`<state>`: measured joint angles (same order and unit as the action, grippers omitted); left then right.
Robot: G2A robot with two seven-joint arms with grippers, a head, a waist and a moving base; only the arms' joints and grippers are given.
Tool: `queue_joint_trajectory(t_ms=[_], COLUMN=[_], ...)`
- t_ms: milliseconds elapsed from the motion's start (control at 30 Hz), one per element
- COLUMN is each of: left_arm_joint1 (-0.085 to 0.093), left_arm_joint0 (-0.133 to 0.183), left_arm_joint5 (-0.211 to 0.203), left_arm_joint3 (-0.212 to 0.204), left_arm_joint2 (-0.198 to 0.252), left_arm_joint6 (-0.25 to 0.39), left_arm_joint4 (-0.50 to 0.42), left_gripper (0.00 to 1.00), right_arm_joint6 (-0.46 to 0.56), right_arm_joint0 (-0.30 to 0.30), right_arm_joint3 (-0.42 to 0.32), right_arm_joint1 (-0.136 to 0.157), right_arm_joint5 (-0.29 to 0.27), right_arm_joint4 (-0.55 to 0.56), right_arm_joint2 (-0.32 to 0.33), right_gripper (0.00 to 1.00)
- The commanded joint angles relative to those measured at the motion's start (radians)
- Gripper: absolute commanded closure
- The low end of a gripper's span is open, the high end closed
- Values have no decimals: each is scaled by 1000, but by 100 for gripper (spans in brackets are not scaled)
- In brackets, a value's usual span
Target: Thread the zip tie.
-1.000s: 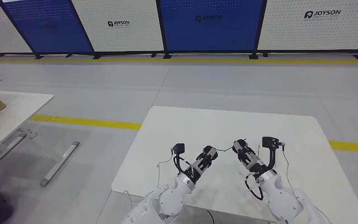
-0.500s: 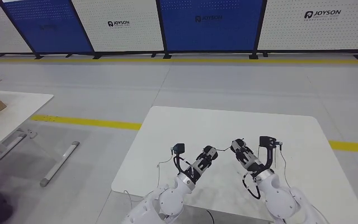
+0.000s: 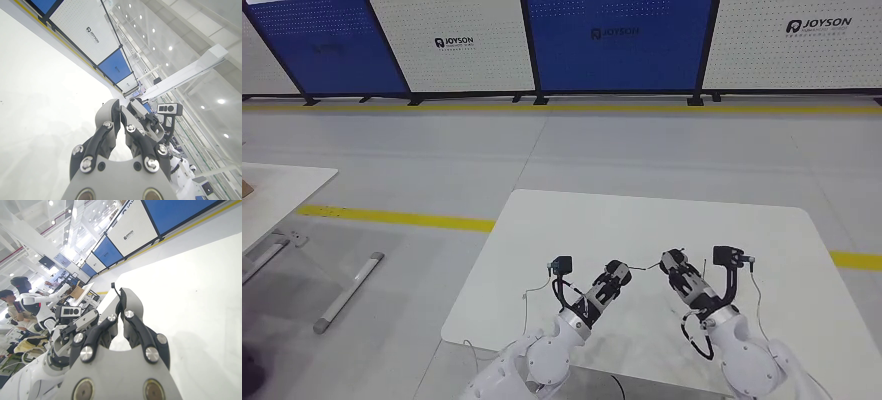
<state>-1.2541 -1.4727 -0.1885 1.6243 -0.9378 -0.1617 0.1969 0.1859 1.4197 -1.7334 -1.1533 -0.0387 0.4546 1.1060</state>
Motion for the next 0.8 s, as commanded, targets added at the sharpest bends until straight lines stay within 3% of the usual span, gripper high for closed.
queue_joint_trajectory(t_ms=[0, 767], left_arm_joint1=[0, 0], left_arm_joint0=[0, 0], left_arm_joint5=[0, 0], left_arm_joint3=[0, 0], left_arm_joint2=[0, 0], left_arm_joint6=[0, 0], left_arm_joint4=[0, 0], left_gripper=[100, 100], right_arm_joint6=[1, 11], right_arm_joint0=[-4, -2], right_arm_joint3=[5, 11], right_arm_joint1=[-2, -18], right_arm_joint5=[1, -9], right_arm_joint4=[1, 15], right_arm_joint2=[-2, 9], right_gripper=[100, 100])
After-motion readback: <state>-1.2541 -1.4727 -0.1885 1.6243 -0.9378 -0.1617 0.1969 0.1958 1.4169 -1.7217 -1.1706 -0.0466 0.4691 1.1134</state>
